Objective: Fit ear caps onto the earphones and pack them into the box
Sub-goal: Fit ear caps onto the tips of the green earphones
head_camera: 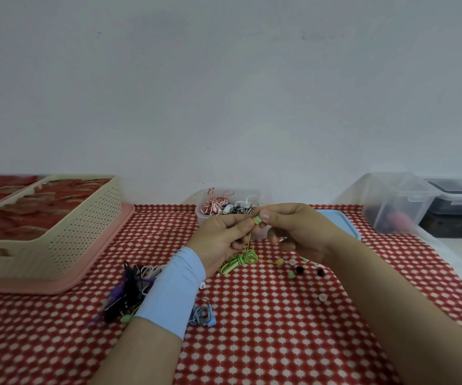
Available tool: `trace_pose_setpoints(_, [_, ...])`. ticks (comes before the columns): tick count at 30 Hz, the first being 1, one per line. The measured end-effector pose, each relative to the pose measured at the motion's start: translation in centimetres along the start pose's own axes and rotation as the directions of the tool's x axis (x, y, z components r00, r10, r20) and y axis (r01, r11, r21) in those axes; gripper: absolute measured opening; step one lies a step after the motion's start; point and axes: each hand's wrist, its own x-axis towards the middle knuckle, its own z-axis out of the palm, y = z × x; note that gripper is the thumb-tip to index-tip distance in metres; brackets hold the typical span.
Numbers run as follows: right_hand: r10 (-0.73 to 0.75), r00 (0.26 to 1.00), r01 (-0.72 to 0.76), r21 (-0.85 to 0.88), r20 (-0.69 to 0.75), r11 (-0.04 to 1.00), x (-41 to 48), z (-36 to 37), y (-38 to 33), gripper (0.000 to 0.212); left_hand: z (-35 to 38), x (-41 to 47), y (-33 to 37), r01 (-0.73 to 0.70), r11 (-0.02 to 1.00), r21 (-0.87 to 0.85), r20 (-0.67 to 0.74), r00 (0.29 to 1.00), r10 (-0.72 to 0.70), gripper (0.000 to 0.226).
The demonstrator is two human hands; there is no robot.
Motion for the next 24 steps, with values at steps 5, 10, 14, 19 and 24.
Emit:
trace_pose_setpoints(5, [-0.013,0.999,0.012,0.043,0.031,0.999,-0.13,-0.10,0.09,0.038,0.30,0.02,0.12,0.002,0.999,-0.038,-0.017,1.000,-0.003,0.017])
trace_pose_setpoints(10, [-0.011,0.998,0.006,0.085,0.057,0.996,-0.27,-0.18,-0.01,0.044,0.49,-0.09,0.26,0.002,0.998,-0.069,-0.008,1.000,-0.002,0.017])
trace_pose_setpoints(14, [-0.027,0.998,0.023,0.075,0.056,0.997,-0.25,-0.16,0.21,0.040,0.73,-0.03,0.13,-0.004,0.995,-0.098,-0.013,1.000,0.003,0.016])
trace_pose_setpoints(19, [-0.070,0.998,0.070,0.030,-0.001,0.997,-0.27,-0.02,0.67,0.041,0.66,0.11,-0.23,-0.016,0.999,-0.046,-0.039,0.999,0.014,0.018])
trace_pose_setpoints(24, [-0.050,0.995,0.052,0.014,-0.084,0.999,-0.34,-0.27,0.16,0.021,0.58,0.24,-0.26,-0.037,0.999,0.037,-0.079,0.996,0.040,0.016])
